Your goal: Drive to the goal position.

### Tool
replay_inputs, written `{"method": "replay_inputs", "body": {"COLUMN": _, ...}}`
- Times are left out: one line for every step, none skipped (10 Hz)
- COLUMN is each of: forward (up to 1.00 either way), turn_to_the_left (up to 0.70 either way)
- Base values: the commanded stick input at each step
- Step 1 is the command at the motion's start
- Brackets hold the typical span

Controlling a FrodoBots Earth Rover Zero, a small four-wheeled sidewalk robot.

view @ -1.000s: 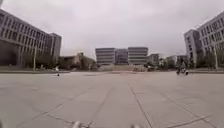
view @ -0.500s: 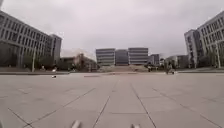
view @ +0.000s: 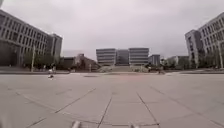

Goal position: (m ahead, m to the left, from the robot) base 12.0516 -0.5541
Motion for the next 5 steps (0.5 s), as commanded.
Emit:
{"method": "replay_inputs", "body": {"forward": 0.7, "turn_to_the_left": 0.0}}
{"method": "replay_inputs", "body": {"forward": 0.7, "turn_to_the_left": 0.0}}
{"method": "replay_inputs", "body": {"forward": 0.7, "turn_to_the_left": 0.0}}
{"method": "replay_inputs", "body": {"forward": 0.7, "turn_to_the_left": 0.0}}
{"method": "replay_inputs", "body": {"forward": 0.7, "turn_to_the_left": 0.0}}
